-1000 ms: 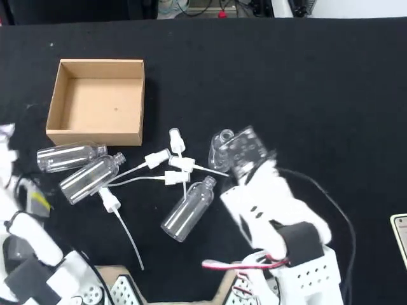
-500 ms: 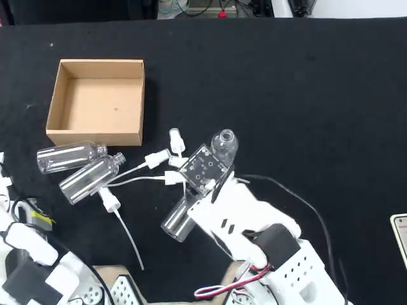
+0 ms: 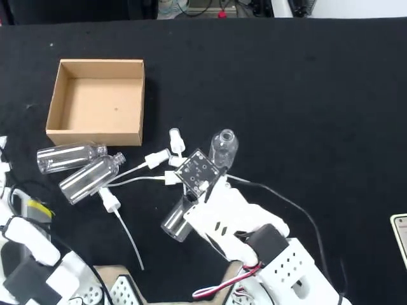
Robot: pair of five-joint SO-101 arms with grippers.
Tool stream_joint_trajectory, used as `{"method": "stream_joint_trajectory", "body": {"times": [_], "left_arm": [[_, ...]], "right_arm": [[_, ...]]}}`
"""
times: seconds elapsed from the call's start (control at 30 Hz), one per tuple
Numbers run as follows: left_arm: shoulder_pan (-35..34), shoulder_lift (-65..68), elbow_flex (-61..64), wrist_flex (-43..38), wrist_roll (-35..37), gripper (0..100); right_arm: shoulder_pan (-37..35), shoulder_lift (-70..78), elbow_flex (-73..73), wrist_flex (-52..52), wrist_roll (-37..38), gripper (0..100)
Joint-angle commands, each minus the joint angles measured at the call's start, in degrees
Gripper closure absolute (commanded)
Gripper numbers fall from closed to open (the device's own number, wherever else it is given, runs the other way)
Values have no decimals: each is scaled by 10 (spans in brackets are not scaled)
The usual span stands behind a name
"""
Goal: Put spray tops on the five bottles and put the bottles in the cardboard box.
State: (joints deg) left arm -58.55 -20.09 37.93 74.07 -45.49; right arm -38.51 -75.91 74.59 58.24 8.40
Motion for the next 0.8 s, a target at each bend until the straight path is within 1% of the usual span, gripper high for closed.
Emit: {"method": "stream_joint_trajectory", "body": {"times": [0.0, 0.07, 0.2, 0.37, 0.53, 0.63, 0.77], "left_arm": [[13, -13, -41, 6, -3, 672], [15, -13, -40, 6, -4, 645], [15, 8, -47, 4, -4, 645], [9, 90, -67, -31, -37, 650], [9, 166, -102, -33, -48, 667], [9, 185, -110, -31, -52, 668], [7, 191, -101, -31, -101, 668]], "right_arm": [[-4, -5, 0, -14, -5, 982], [-4, -5, 0, -14, -5, 982], [-4, -4, 0, -14, -5, 982], [-4, -4, 0, -14, -5, 982], [-4, -4, 0, -14, -5, 982], [-4, -5, 0, -13, -5, 982], [-4, -5, 0, -13, -4, 982]]}}
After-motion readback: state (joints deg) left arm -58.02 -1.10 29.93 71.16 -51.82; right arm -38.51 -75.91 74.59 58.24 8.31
